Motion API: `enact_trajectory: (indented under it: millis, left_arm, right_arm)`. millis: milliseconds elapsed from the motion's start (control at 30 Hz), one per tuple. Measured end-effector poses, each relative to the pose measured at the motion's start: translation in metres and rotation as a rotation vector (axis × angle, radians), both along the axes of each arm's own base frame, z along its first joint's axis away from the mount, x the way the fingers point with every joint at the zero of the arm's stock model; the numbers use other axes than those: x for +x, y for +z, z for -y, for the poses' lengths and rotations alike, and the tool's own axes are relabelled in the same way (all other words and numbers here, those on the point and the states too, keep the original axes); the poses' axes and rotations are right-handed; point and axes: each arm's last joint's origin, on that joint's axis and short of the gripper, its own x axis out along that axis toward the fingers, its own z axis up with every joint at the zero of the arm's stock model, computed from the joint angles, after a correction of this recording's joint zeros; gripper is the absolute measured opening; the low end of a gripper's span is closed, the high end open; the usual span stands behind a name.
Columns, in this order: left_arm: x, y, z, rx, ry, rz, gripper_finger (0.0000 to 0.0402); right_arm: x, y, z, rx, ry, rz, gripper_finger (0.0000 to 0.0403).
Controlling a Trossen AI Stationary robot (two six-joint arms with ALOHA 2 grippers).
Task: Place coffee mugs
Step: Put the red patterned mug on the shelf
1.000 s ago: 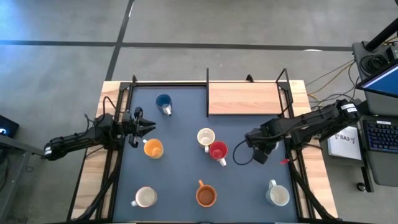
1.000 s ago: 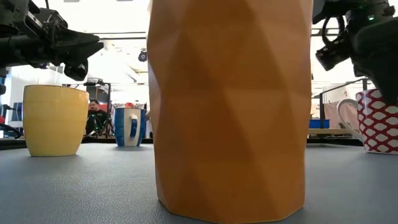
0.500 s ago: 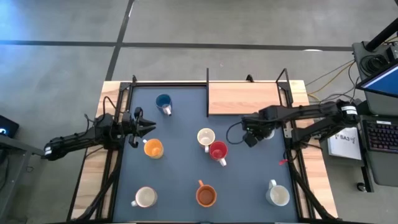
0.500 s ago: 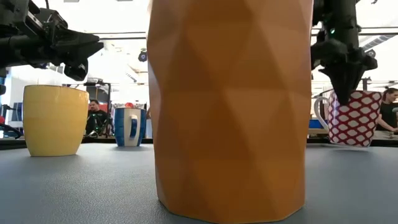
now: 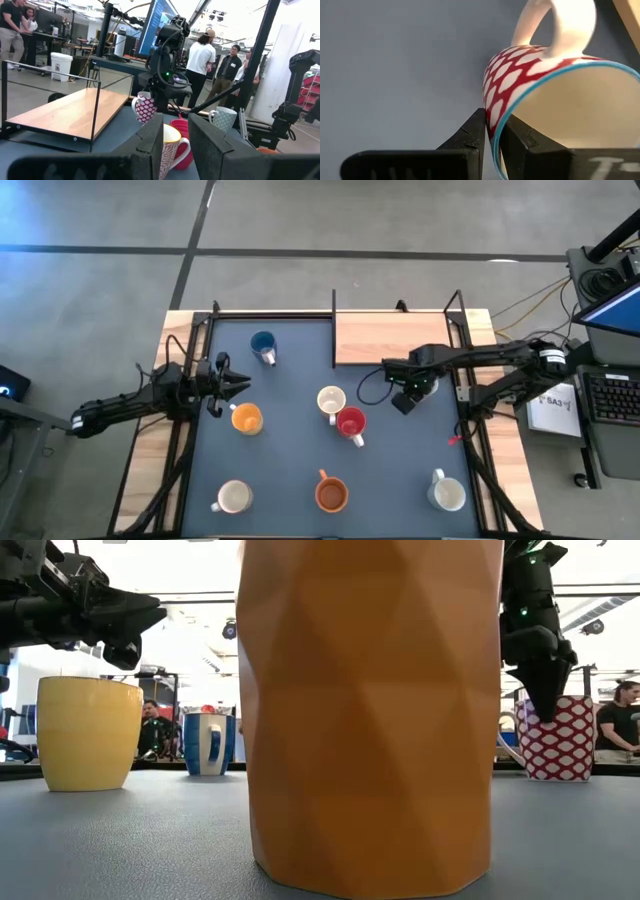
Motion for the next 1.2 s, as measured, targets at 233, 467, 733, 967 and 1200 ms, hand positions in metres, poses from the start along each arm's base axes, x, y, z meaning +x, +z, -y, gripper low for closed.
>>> enact_trajectory:
  millis: [233,467,733,967,1200]
  left_arm:
    - [0.000,0.000,0.000,0.000,0.000,0.000,0.0073]
    - [0.000,0.000,0.000,0.000,0.000,0.000,0.0073]
    - [0.000,0.000,0.000,0.000,0.000,0.000,0.0073]
    - [0.000,0.000,0.000,0.000,0.000,0.000,0.0073]
    - [0.000,0.000,0.000,0.000,0.000,0.000,0.0073]
  right_arm:
    - [0.000,0.001,0.000,0.007,0.083,0.003,0.0043]
    - [-0.005,0.009,-0.001,0.002,0.130,0.045,0.0085]
    - [-0.013,0.017,-0.004,0.071,0.296,0.083,0.0146]
    - [-0.018,0.020,-0.009,0.144,0.435,0.082,0.0159]
    - [-0.021,0.020,-0.007,0.080,0.559,0.028,0.0160]
